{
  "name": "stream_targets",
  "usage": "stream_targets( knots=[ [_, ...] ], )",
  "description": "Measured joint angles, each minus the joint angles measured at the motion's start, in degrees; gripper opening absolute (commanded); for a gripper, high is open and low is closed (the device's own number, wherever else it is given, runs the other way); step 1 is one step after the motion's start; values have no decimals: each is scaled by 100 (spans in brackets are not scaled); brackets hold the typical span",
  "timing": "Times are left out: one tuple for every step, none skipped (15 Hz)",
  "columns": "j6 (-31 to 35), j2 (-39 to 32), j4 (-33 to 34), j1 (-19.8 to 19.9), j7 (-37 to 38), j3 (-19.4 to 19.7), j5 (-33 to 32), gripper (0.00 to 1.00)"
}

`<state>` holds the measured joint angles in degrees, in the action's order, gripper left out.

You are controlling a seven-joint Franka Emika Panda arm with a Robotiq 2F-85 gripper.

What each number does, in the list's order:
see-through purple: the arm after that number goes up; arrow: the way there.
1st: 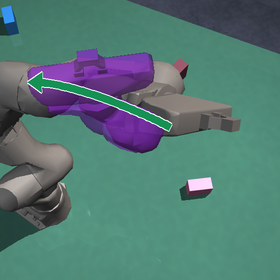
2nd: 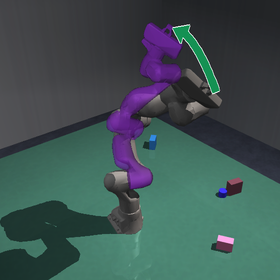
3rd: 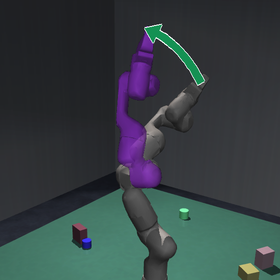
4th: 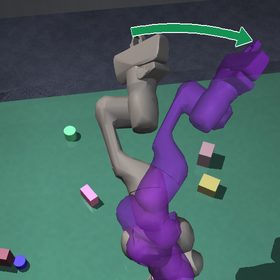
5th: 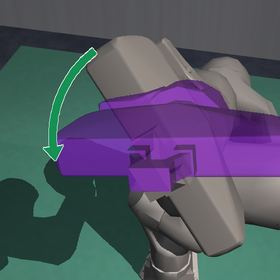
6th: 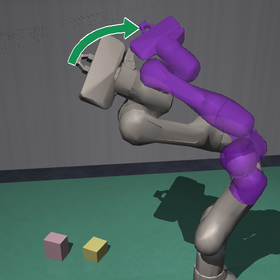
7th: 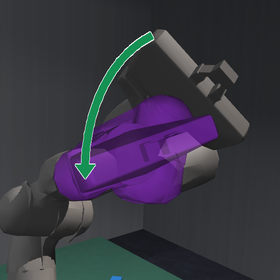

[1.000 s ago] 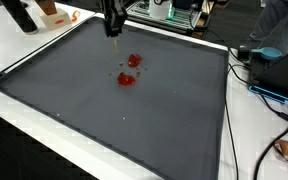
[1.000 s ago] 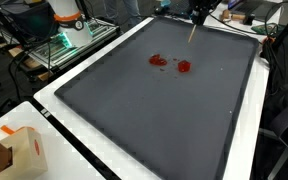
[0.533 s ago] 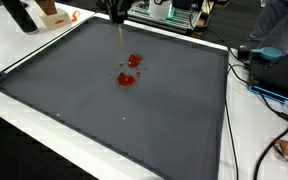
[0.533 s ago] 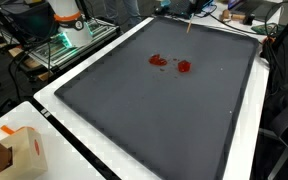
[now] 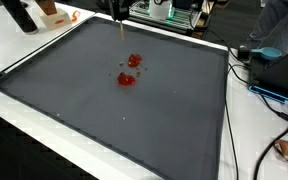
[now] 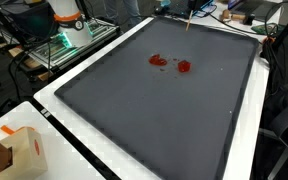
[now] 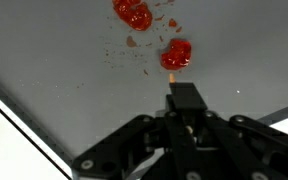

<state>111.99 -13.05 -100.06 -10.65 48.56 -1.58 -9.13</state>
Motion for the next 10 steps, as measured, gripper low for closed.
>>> stream_targets(
  knots=[
    [7,0,-8,0,-3,0,0,13],
    [13,0,-15,0,-5,0,0,3],
    [17,0,-19,0,-6,0,0,3],
    [18,-2,-17,0,-6,0,-6,3],
    [18,-10,-8,1,-17,0,-4,3],
    [29,-24,0,4,-48,-1,6,3],
    [73,-44,1,9,-100,-2,11,3],
    [146,-74,0,15,-182,-2,28,3],
    [229,-111,-6,21,-276,-2,52,3],
    [323,-156,-16,28,-378,-4,98,3]
  ],
)
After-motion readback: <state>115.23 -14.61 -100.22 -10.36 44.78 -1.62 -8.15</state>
